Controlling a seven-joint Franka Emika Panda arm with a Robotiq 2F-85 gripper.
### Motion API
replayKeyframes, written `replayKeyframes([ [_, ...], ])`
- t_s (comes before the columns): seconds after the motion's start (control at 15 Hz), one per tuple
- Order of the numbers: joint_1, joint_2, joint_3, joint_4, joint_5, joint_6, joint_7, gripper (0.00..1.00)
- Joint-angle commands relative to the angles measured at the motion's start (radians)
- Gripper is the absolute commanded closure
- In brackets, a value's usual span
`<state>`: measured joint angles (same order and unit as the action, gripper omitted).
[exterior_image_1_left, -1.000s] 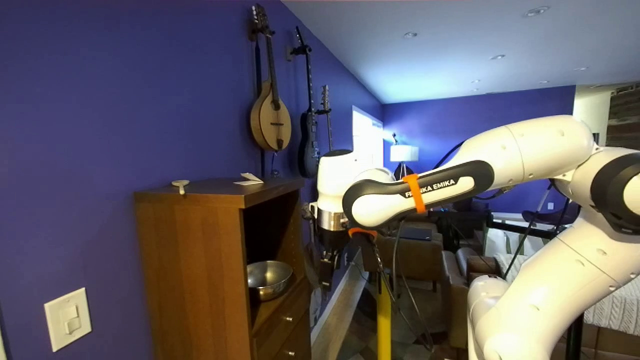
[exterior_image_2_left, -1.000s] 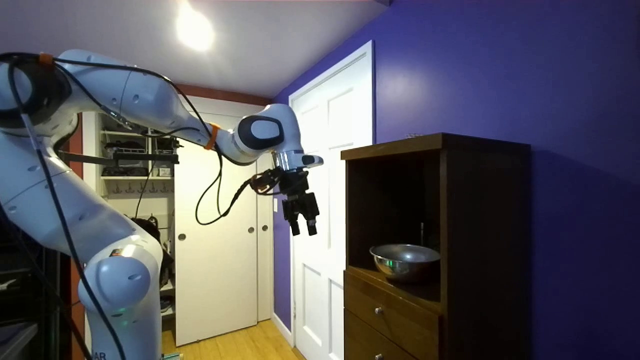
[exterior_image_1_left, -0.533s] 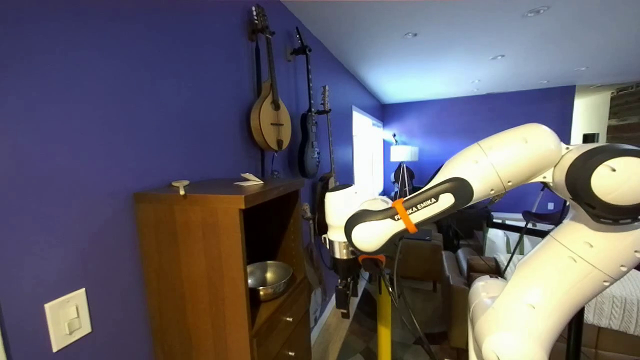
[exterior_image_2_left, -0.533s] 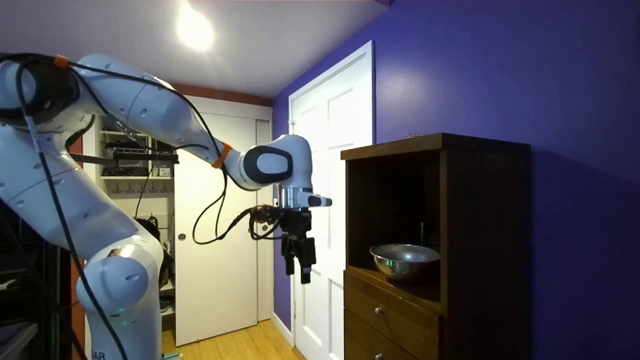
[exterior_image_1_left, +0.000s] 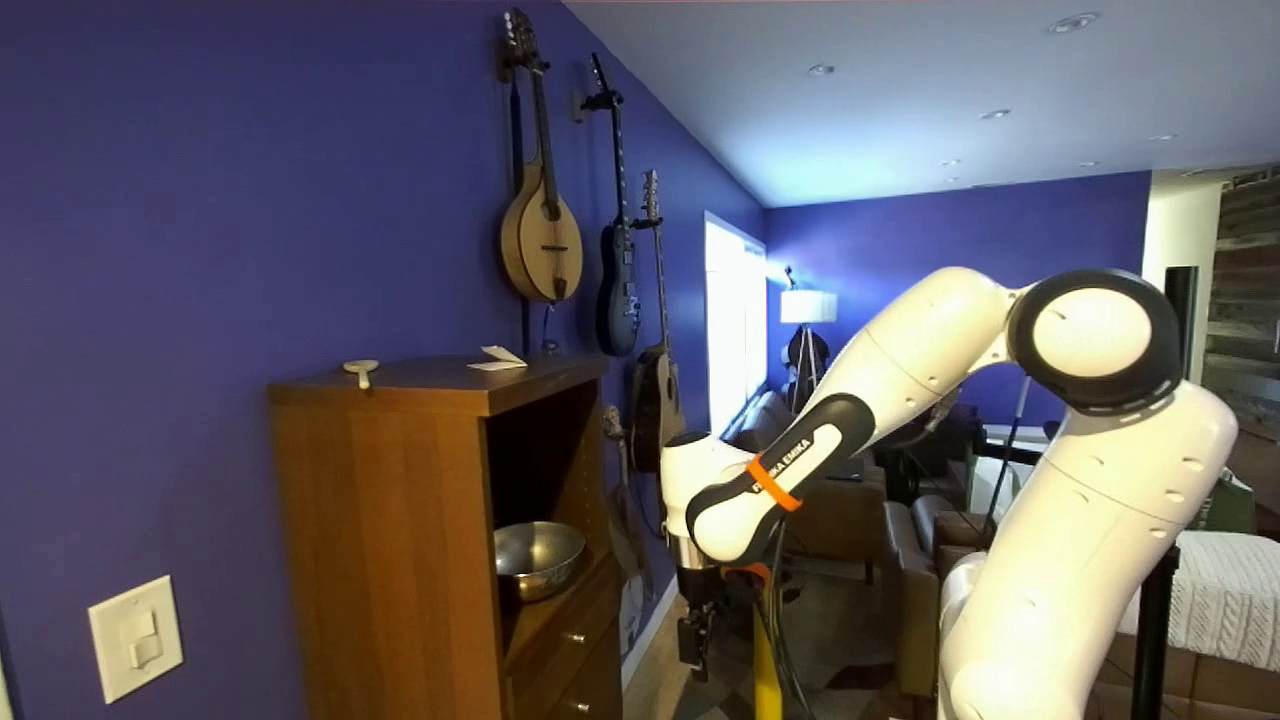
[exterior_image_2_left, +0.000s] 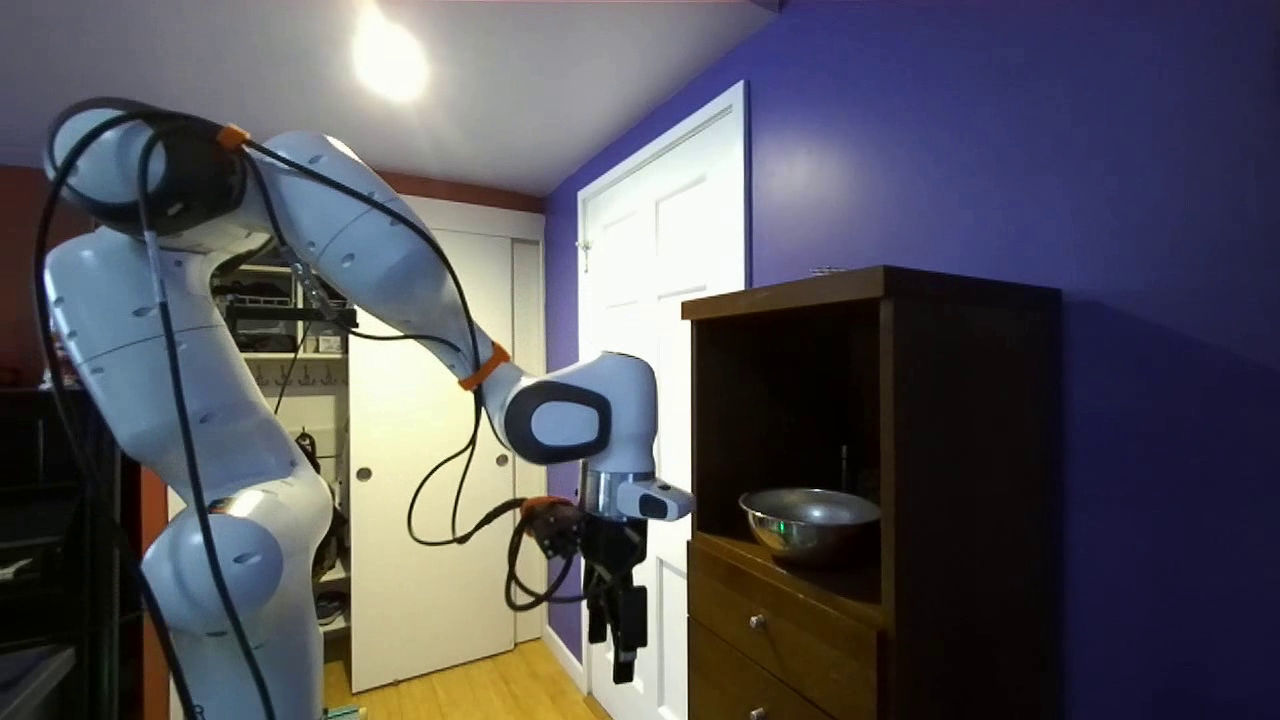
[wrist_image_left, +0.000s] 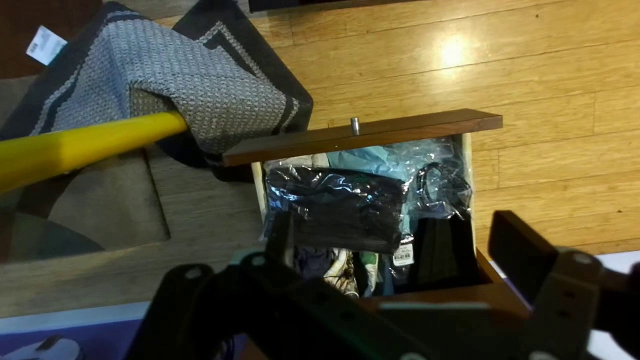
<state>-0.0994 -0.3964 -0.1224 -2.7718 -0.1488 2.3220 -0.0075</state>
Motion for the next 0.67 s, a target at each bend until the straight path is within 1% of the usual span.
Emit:
replayKeyframes([
  [0.0, -0.025, 0.157, -0.034, 0.0, 0.017, 0.142, -0.059, 0.0],
  [0.2, -0.023, 0.277, -0.052, 0.0, 0.027, 0.227, -0.13, 0.0],
  [0.33, -0.025, 0.346, -0.058, 0.0, 0.022, 0.253, -0.185, 0.0],
  [0.4, -0.029, 0.278, -0.04, 0.001, 0.006, 0.207, -0.123, 0.0],
  [0.6, -0.029, 0.349, -0.044, 0.005, 0.004, 0.237, -0.153, 0.0],
])
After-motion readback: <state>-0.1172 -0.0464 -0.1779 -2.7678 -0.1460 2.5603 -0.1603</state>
